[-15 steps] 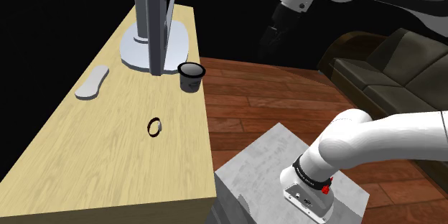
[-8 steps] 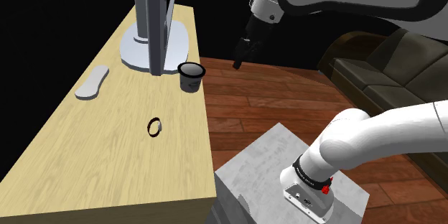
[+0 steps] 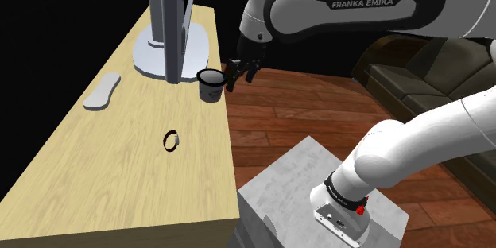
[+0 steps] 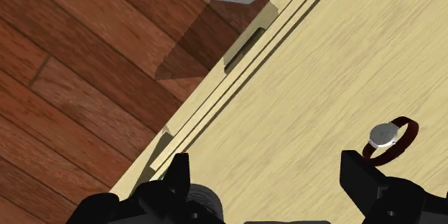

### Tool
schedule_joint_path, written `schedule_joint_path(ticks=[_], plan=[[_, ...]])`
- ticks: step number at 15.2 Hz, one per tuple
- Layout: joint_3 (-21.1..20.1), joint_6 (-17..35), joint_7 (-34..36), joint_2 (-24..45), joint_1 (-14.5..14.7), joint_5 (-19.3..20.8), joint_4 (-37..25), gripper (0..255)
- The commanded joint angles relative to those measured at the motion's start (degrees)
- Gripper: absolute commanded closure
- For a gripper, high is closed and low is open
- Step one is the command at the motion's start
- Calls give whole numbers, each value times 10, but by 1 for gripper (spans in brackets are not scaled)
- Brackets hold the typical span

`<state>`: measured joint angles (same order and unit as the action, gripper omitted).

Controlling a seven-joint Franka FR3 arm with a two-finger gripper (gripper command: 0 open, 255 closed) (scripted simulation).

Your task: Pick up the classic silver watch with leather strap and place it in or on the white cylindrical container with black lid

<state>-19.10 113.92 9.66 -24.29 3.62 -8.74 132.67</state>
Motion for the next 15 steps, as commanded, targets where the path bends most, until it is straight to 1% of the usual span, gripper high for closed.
schedule_joint_path(ticks=[1, 5, 9, 12, 15], plan=[[-27, 23, 34, 39, 2, 7, -15, 0], [-71, 57, 99, 120, 1, 38, -55, 0], [-107, 80, 173, 211, 6, 90, -107, 0], [-123, 88, 232, 285, 19, 140, -154, 0], [-128, 87, 286, 360, 43, 192, -210, 0]])
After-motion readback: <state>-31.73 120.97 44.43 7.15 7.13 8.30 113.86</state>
